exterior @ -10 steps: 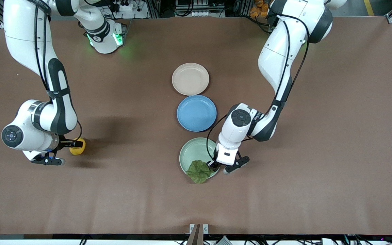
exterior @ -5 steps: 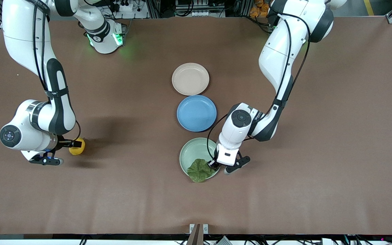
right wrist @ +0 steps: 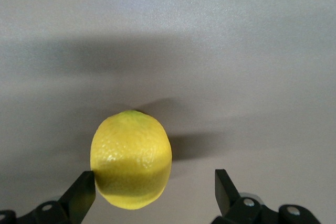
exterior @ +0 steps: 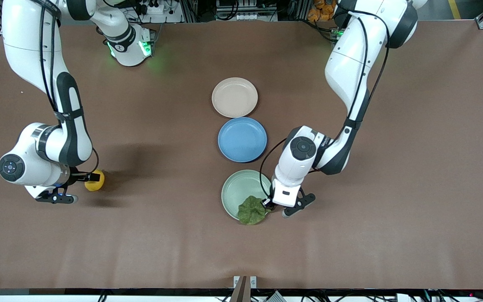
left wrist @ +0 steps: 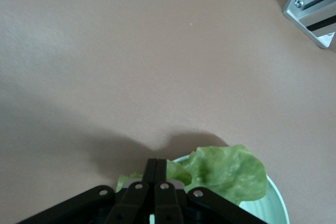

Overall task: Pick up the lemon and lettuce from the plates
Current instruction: 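Drag the lettuce off the green plate with the left gripper, then open the right gripper to release the lemon onto the table, then lower the lettuce onto the table with the left gripper while the right gripper withdraws, then open the left gripper and draw it back from the lettuce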

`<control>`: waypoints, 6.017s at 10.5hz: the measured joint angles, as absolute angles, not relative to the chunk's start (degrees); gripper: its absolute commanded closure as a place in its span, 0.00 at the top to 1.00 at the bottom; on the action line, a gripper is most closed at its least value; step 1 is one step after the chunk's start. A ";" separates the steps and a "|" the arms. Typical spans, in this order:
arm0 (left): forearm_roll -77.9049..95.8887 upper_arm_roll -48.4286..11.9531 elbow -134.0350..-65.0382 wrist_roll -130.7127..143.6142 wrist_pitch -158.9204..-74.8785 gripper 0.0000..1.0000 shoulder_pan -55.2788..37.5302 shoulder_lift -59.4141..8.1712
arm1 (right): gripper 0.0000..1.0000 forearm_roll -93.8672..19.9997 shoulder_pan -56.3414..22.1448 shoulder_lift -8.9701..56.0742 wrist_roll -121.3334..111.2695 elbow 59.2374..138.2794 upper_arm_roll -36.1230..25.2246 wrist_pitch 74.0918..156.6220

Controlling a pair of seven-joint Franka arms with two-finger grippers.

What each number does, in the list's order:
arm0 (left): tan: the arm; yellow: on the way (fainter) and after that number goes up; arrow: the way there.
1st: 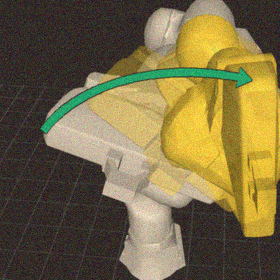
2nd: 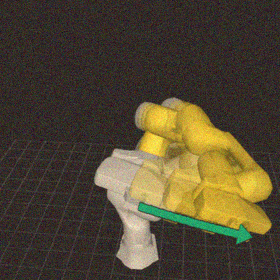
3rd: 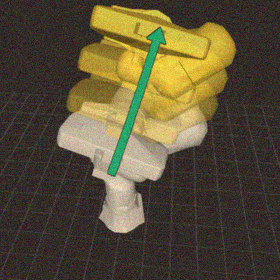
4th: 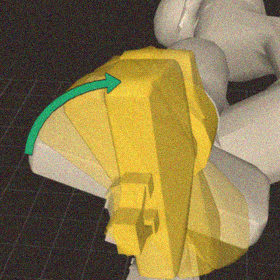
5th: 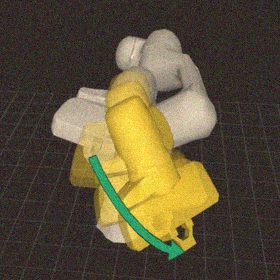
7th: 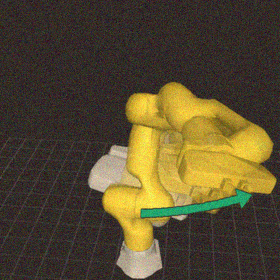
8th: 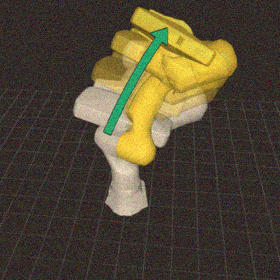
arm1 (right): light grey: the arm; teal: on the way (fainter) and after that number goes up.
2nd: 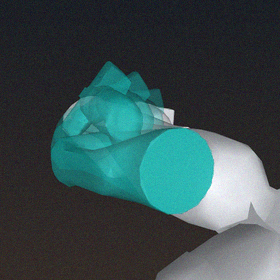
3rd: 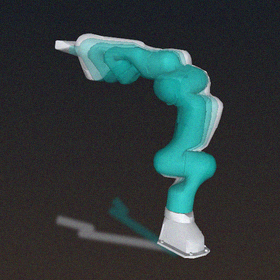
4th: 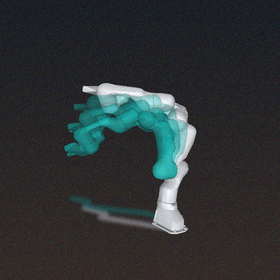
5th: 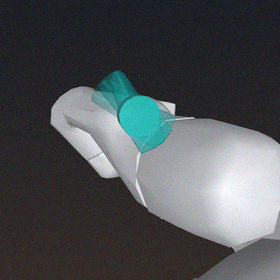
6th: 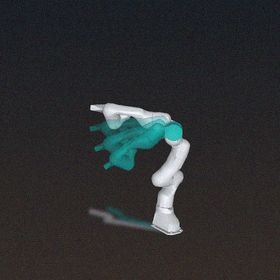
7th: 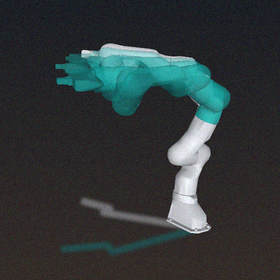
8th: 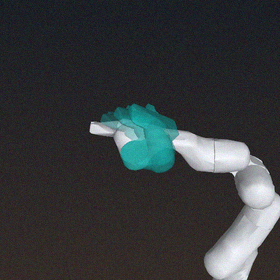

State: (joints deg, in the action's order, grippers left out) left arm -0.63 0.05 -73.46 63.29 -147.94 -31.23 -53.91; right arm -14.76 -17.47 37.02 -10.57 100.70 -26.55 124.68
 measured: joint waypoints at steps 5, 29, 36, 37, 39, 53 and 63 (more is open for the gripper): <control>-0.56 -1.46 -73.37 56.37 -138.52 0.00 -27.17 -49.82 | 1.00 -14.78 -17.38 37.02 -10.66 100.66 -26.55 124.68; 1.32 -1.92 -88.78 34.71 -117.67 0.00 -12.69 -34.02 | 1.00 -7.72 -3.93 18.37 -15.68 86.46 -15.34 97.24; 1.32 -1.92 -90.51 27.51 -117.67 1.00 -9.25 -34.00 | 1.00 -2.49 8.01 5.88 -8.07 83.15 -0.90 82.31; 1.32 -1.92 -90.59 25.69 -117.67 1.00 -9.09 -34.00 | 1.00 -1.49 8.56 5.48 -6.06 80.78 1.10 79.29; 1.32 -1.92 -90.66 24.16 -117.08 1.00 -9.04 -34.00 | 1.00 -0.90 8.58 5.28 -5.19 79.44 1.90 77.27; -1.21 -1.86 -90.04 18.70 -116.76 1.00 -5.68 -31.57 | 1.00 1.45 8.89 5.34 -5.20 79.10 2.92 76.16; -1.21 -1.99 -89.86 13.80 -110.76 1.00 -3.88 -19.79 | 1.00 -3.07 8.90 4.49 -5.20 78.54 3.84 78.84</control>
State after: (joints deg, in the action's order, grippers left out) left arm -1.21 -1.99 -89.86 13.80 -110.76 -3.88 -19.79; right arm -3.07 8.90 4.49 -5.20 78.54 3.84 78.84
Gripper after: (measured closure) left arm 0.000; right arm 0.000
